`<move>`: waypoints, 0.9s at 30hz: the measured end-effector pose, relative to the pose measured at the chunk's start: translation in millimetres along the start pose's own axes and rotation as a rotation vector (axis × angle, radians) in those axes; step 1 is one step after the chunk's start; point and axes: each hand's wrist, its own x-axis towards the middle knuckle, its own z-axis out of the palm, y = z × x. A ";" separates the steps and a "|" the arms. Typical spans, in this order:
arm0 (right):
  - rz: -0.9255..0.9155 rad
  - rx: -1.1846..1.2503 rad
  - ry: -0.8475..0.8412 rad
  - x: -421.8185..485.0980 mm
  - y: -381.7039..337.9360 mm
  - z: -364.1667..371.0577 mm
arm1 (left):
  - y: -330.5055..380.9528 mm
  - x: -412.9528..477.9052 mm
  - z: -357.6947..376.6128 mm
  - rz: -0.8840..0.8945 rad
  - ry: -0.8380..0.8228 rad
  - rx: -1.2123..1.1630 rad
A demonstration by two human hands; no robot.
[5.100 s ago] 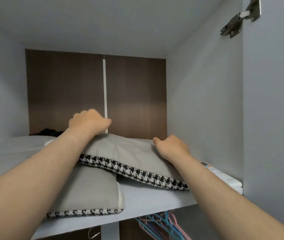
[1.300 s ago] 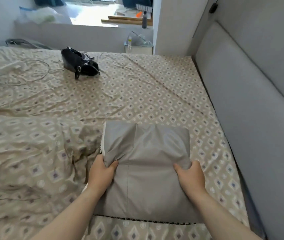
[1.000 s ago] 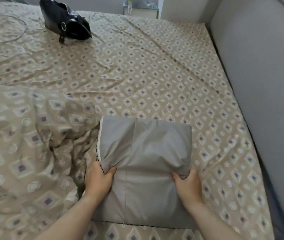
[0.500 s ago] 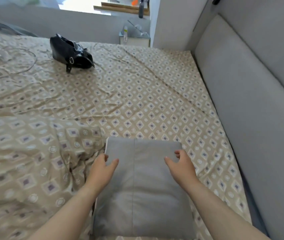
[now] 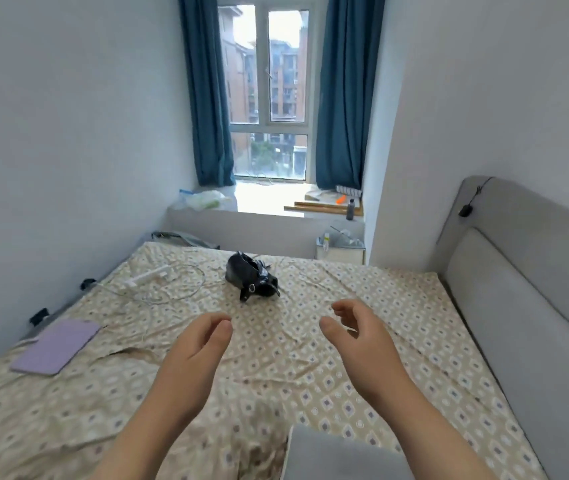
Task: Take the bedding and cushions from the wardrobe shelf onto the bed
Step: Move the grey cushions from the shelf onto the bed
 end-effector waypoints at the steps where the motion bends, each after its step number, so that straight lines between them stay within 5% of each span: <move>1: -0.025 0.043 -0.024 -1.8 -18.3 4.4 | 16.1 -6.8 -15.6 0.005 0.058 -0.007; 16: -0.443 0.234 -0.585 -48.1 -184.8 98.3 | 126.9 -161.8 -157.3 0.005 0.794 0.131; 27: -0.615 0.413 -1.089 -262.6 -326.3 238.8 | 198.4 -456.0 -301.2 -0.191 1.416 0.520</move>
